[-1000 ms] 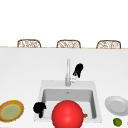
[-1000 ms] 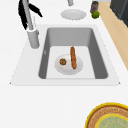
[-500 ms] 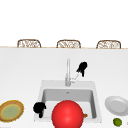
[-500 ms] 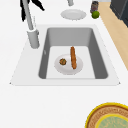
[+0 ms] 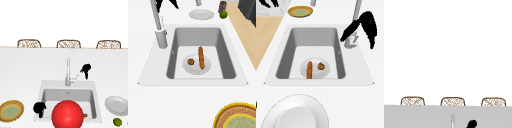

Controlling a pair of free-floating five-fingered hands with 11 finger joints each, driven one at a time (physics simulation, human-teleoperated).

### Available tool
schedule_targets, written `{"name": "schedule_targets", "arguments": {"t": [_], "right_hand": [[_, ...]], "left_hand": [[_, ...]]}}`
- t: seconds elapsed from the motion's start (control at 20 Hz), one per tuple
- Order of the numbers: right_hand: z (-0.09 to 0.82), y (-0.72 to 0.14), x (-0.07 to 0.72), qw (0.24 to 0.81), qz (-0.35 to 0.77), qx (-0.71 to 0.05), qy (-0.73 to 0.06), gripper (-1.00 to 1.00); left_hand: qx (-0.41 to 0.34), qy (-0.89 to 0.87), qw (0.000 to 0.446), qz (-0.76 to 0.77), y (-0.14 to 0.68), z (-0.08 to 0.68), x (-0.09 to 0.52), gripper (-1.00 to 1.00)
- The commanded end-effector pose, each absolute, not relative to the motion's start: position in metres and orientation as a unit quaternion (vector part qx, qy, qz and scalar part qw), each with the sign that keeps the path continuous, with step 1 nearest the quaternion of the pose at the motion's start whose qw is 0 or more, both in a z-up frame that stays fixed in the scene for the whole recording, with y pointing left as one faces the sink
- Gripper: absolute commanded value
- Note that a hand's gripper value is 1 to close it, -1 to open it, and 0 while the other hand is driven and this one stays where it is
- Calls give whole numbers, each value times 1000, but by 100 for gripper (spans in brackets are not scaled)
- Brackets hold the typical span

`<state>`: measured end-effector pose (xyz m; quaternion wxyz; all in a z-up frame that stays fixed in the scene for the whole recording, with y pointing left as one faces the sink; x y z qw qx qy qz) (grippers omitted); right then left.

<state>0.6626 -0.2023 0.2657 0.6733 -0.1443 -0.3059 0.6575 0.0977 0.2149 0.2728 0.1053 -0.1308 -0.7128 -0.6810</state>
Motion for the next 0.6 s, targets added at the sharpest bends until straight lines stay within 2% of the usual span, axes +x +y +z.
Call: {"name": "schedule_targets", "arguments": {"t": [0.0,0.55], "right_hand": [[266,-207,636,656,677,-170,-288,-100],[267,-217,559,647,687,-213,-254,-100]], "left_hand": [[-131,-713,105,-681,215,273,98,0],[-131,-713,105,-681,215,273,98,0]]}}
